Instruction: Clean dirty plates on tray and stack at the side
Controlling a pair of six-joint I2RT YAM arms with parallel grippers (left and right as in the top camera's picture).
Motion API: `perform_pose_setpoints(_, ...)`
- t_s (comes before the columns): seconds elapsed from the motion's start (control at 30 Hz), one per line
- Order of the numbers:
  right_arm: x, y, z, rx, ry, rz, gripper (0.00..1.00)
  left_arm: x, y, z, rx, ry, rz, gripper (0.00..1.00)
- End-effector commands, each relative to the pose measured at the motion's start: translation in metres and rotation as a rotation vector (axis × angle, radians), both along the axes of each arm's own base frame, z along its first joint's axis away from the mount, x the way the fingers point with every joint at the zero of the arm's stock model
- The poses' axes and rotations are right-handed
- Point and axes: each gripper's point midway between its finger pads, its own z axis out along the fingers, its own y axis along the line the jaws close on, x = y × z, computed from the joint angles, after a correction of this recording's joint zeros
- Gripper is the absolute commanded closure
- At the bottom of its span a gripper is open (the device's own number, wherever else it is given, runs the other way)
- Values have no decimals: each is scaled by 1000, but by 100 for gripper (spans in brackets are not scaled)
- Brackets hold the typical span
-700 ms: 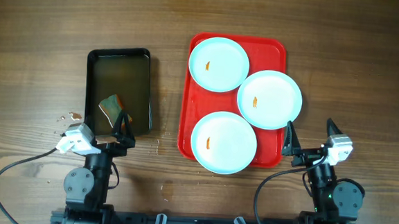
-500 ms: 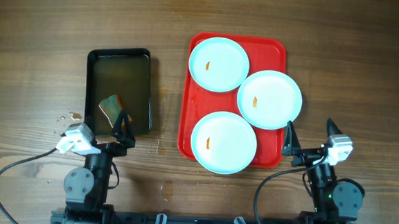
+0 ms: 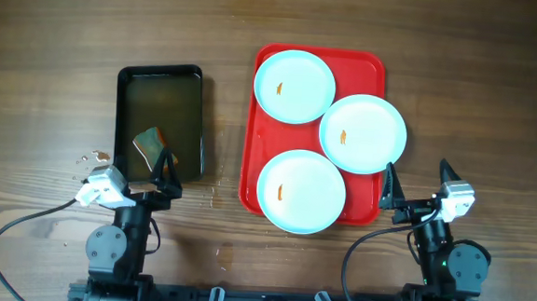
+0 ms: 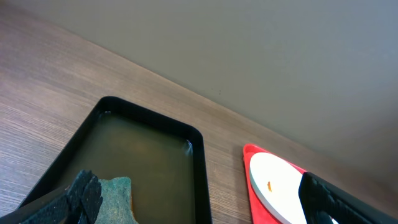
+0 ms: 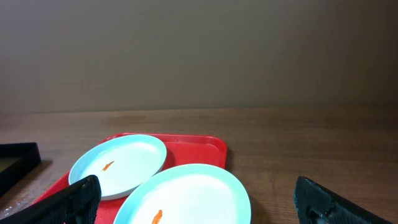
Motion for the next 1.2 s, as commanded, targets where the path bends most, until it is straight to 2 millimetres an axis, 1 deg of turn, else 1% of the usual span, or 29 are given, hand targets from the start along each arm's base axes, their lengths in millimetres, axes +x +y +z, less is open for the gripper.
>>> perform_pose_setpoints(0.0, 0, -3, 1, 13, -2, -17, 0, 0, -2, 0, -10, -4, -9, 0)
perform_pose_setpoints(0.6, 0, -3, 1, 14, -2, -17, 0, 0, -2, 0, -10, -4, -9, 0)
perform_pose_setpoints(0.67, 0, -3, 1, 14, -2, -16, 0, 0, -2, 5, -11, -24, -9, 0)
perform_pose_setpoints(0.77, 0, -2, 3, 17, -13, -10, 0, 0, -12, 10, -15, -44, -65, 0)
perform_pose_setpoints(0.83, -2, 9, 2, 93, 9, 57, 0, -1, -21, 7, -18, -33, -118, 0)
perform_pose_setpoints(0.87, -2, 9, 2, 122, 14, 57, 0, -2, -31, 6, -21, -26, -177, 0)
perform_pose_setpoints(0.93, -2, 10, 2, 235, 34, 62, 0, -6, -47, 5, -27, -22, -274, 0)
perform_pose_setpoints(0.97, -2, 11, 2, 338, 53, 68, 0, -8, -54, 6, -30, -23, -315, 0)
perform_pose_setpoints(1.0, -2, 12, 1, 491, 85, 75, 0, -10, -61, 8, -47, -29, -356, 0)
perform_pose_setpoints(1.03, -3, 16, 2, 591, 109, 100, 0, -11, -64, 11, -72, -36, -376, 0)
perform_pose_setpoints(1.07, -6, 26, 5, 634, 124, 164, 0, -12, -66, 13, -104, -39, -388, 0)
perform_pose_setpoints(1.1, -9, 36, 12, 613, 112, 231, 0, -12, -66, 16, -129, -42, -387, 0)
perform_pose_setpoints(1.17, -17, 48, 32, 555, 59, 324, 0, -15, -66, 32, -122, -78, -389, 0)
